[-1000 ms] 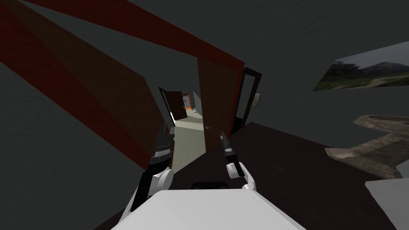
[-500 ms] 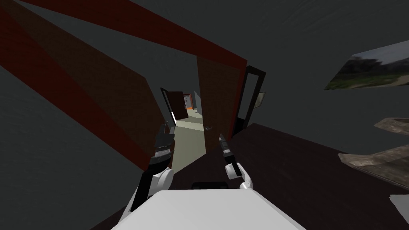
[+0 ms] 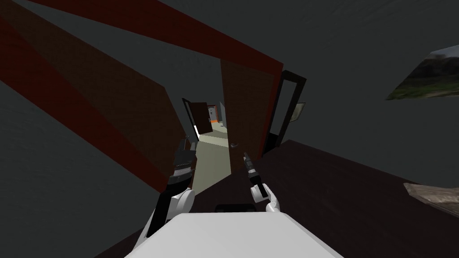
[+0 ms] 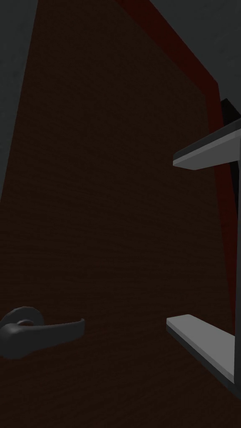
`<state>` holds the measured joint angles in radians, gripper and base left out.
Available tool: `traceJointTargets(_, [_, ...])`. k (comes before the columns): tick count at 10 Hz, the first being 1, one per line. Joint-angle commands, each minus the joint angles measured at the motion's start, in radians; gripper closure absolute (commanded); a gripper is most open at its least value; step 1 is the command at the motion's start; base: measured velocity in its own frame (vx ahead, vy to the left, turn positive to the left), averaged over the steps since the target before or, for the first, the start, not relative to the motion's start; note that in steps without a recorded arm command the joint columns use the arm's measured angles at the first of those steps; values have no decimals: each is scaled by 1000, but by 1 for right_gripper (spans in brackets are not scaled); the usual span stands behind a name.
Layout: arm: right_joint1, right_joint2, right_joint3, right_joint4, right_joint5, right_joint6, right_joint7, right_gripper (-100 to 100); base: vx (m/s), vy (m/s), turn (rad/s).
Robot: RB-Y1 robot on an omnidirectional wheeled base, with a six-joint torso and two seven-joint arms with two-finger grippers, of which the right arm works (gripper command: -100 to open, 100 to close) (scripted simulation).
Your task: Push the door open
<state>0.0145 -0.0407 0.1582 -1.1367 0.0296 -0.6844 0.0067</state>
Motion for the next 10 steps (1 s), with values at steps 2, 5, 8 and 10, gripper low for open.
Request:
traceJointTargets(2, [-22, 5, 7, 64, 1, -14, -4, -100, 46, -52, 36])
traceJointTargets(5, [-46, 12, 15, 132, 2, -29, -8, -100, 52, -41, 48])
traceJointTargets(8, [-70, 21, 22, 198, 4, -42, -11, -100, 52, -41, 47])
traceJointTargets(10, [-92, 29, 29, 259, 5, -56, -15, -100, 77, -66, 62])
